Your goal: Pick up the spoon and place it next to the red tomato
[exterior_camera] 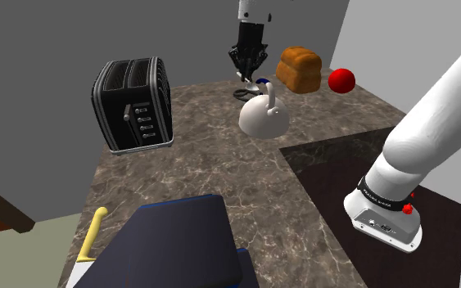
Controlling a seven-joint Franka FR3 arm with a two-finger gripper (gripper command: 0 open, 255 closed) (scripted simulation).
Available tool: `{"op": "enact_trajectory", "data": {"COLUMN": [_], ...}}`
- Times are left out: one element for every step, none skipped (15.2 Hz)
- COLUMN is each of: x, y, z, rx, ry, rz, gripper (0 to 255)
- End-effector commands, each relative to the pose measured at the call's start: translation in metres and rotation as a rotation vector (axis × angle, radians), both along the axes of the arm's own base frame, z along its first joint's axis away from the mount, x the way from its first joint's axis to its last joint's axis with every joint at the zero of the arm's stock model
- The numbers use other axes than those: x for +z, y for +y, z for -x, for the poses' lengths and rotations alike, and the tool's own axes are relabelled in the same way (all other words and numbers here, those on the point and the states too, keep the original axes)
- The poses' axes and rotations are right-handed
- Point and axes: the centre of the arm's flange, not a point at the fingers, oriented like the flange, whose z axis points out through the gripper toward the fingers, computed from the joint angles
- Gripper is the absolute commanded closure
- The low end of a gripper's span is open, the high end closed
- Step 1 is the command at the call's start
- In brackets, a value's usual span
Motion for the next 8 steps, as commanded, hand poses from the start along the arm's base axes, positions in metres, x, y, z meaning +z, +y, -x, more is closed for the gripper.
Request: {"op": "enact_trajectory", "data": {"x": [0.0, 0.0, 0.0, 0.0, 0.0, 0.0, 0.0, 0.0], "y": [-0.023, -0.034, -0.045, -0.056, -0.067, -0.078, -0.089, -0.1], "z": [0.016, 0.023, 0.031, 0.038, 0.045, 0.052, 0.059, 0.066], "rx": [0.001, 0.001, 0.001, 0.001, 0.001, 0.001, 0.001, 0.001], "ry": [0.0, 0.0, 0.0, 0.0, 0.0, 0.0, 0.0, 0.0], "rz": [-0.001, -0.001, -0.001, -0.001, -0.001, -0.001, -0.001, -0.001], "gripper": [255, 255, 255, 255, 255, 255, 255, 255]}}
